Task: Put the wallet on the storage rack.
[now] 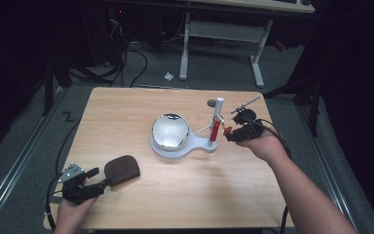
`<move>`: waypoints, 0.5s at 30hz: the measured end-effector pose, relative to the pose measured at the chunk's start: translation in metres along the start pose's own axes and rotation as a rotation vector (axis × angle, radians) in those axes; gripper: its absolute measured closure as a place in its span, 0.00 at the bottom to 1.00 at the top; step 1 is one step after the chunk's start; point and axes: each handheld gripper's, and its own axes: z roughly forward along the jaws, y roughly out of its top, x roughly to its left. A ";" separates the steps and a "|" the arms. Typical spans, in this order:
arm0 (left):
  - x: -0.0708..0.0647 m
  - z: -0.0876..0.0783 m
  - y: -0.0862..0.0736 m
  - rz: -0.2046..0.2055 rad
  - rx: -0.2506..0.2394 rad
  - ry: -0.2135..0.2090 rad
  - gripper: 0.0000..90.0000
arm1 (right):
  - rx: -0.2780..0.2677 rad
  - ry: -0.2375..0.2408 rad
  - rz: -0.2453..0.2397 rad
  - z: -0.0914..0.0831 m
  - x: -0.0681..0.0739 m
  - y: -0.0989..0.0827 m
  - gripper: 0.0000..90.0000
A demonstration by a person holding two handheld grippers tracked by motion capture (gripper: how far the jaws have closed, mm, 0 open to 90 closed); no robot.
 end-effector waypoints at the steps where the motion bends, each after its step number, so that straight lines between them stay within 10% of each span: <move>1: 0.000 0.000 0.000 0.002 0.000 0.001 0.28 | -0.004 0.003 0.001 0.003 0.000 -0.001 0.71; 15: 0.000 0.002 0.000 0.013 0.013 -0.001 0.28 | -0.046 0.045 0.045 0.021 0.001 -0.021 0.61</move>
